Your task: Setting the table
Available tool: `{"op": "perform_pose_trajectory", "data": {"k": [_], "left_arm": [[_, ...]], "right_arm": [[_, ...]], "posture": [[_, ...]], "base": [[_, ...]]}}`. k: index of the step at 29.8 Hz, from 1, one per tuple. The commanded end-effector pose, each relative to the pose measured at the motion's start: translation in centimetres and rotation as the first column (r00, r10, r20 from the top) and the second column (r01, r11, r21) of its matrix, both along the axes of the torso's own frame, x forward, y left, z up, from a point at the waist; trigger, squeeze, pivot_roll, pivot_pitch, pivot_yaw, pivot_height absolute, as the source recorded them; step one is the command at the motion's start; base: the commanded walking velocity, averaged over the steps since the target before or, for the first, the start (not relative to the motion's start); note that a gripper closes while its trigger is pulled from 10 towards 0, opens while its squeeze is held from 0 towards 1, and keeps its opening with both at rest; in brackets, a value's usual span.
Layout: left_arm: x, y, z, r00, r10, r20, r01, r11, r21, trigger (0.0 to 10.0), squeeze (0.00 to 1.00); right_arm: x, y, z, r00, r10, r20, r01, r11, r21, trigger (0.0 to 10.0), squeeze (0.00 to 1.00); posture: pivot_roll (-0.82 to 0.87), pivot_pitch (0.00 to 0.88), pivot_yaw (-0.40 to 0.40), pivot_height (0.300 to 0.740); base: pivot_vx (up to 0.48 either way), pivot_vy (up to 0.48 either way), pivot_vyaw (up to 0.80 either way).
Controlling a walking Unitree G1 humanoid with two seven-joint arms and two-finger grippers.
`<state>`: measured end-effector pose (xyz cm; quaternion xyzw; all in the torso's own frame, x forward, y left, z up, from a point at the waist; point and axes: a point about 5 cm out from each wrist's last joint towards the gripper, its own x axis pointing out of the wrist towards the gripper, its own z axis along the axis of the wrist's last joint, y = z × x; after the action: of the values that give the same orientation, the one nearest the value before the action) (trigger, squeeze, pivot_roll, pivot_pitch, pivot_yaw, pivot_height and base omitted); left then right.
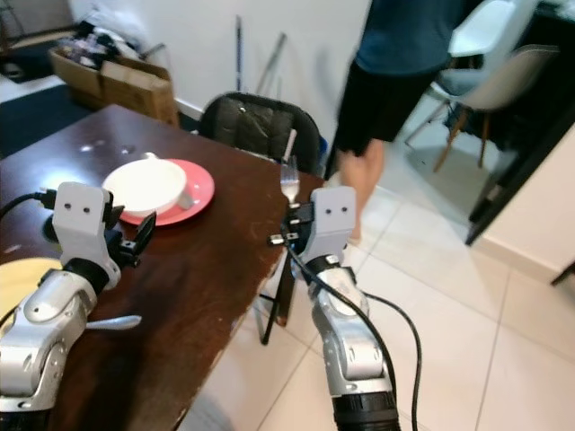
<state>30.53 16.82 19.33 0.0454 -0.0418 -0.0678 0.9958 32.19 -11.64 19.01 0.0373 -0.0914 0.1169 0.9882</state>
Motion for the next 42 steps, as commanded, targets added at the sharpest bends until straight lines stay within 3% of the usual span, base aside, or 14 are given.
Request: {"op": "perform_pose_trajectory", "data": {"k": [1, 30, 35, 42], "left_arm": [[-0.1, -0.1, -0.2, 1.000, -0.003, -0.004, 0.003, 1.000, 0.002, 10.0, 0.00], [0.0, 0.0, -0.5, 1.000, 0.002, -0.009, -0.002, 1.000, -0.012, 10.0, 0.00], [-0.6, 0.3, -1.6, 1.000, -0.025, -0.005, 0.025, 1.000, 0.018, 10.0, 0.00], [-0.9, 0.1, -2.5, 0.997, -0.075, -0.032, 0.075, 0.997, -0.006, 10.0, 0.00]], "right_arm": [[0.0, -0.2, -0.3, 1.000, -0.001, -0.015, 0.001, 1.000, 0.006, 10.0, 0.00], [0.1, 0.0, -0.3, 1.000, 0.015, -0.015, -0.015, 1.000, -0.004, 10.0, 0.00], [0.0, -0.4, -1.8, 0.997, 0.003, -0.073, -0.001, 1.000, 0.023, 10.0, 0.00], [-0.8, -0.7, -3.8, 0.995, 0.017, -0.095, -0.025, 0.996, -0.087, 10.0, 0.00]], "posture": [[0.04, 0.023, 0.049, 0.740], [0.04, 0.014, 0.042, 0.740], [0.04, 0.016, 0.044, 0.740], [0.04, 0.014, 0.050, 0.740]], "base": [[0.000, 0.000, -0.80], [0.000, 0.000, -0.80], [0.000, 0.000, -0.80], [0.000, 0.000, -0.80]]}}
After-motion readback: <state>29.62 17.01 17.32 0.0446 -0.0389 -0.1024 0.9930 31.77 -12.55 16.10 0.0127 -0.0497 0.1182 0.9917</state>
